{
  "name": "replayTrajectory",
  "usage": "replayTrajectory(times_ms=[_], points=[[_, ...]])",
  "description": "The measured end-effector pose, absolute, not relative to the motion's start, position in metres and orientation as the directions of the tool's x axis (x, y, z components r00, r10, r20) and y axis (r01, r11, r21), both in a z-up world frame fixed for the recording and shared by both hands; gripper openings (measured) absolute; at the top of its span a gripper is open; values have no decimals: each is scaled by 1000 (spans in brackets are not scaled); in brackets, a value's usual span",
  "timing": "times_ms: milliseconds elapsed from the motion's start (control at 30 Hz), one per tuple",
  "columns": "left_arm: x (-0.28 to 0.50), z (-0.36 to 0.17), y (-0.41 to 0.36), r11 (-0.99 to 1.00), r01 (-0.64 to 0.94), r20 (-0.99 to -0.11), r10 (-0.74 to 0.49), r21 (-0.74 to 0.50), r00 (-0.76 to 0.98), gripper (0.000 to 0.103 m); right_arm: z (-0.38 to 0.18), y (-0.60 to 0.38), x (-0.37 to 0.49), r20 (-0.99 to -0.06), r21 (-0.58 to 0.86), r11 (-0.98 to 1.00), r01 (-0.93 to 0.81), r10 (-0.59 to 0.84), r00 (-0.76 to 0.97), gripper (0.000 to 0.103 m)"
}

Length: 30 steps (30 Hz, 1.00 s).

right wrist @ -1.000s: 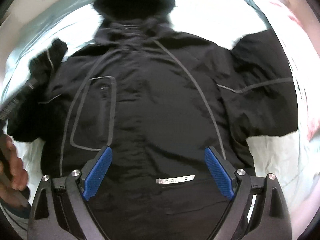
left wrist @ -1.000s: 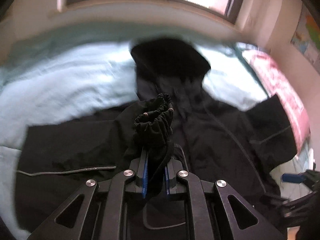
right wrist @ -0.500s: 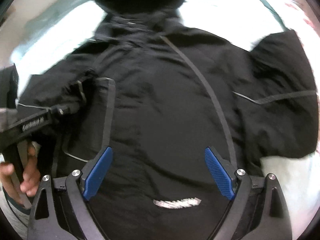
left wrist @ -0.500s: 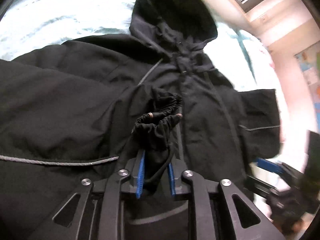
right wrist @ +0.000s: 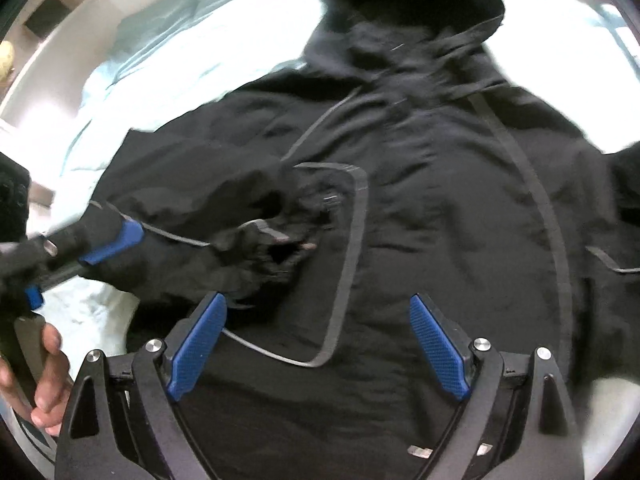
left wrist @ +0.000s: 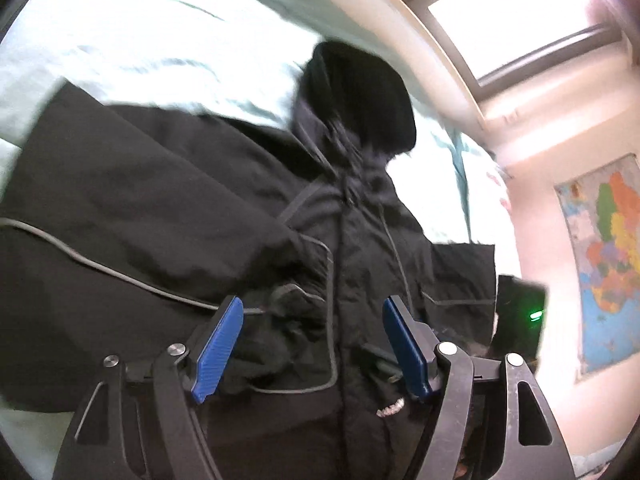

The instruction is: Fold large clothes

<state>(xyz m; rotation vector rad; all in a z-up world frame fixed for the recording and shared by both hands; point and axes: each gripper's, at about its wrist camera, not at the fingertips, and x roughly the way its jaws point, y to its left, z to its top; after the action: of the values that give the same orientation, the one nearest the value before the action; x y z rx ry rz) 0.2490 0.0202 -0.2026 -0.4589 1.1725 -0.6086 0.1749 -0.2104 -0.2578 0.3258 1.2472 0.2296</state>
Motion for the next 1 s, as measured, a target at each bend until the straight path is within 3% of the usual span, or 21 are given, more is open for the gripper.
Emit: replayTrajectory(times_ms=[133, 233, 267, 300, 500, 700, 800, 1000], points=[[252, -189, 41, 800, 169, -733, -596, -575, 327, 74, -284, -189, 199, -852, 480, 877, 25, 459, 250, 92], [252, -183, 52, 825, 160, -747, -560, -542, 359, 74, -309, -187, 214, -843, 529, 836, 149, 497, 204, 87], [252, -183, 55, 829, 156, -749, -553, -537, 365, 74, -317, -188, 217, -814, 578, 797, 178, 545, 200, 79], [253, -182, 59, 836, 151, -754, -543, -528, 370, 74, -322, -189, 219, -777, 628, 754, 192, 592, 214, 57], [252, -172, 68, 880, 136, -765, -464, -455, 447, 73, -288, -197, 211, -784, 589, 801, 107, 533, 318, 26], [257, -154, 55, 894, 193, -761, -447, -405, 471, 73, -218, -250, 186, -795, 460, 882, 101, 359, 489, 25], [259, -155, 39, 889, 228, -765, -458, -397, 454, 73, -182, -291, 168, -792, 341, 929, 142, 203, 576, 25], [267, -185, -15, 861, 309, -789, -498, -403, 360, 74, -171, -365, 137, -811, 140, 953, 270, -46, 584, 25]])
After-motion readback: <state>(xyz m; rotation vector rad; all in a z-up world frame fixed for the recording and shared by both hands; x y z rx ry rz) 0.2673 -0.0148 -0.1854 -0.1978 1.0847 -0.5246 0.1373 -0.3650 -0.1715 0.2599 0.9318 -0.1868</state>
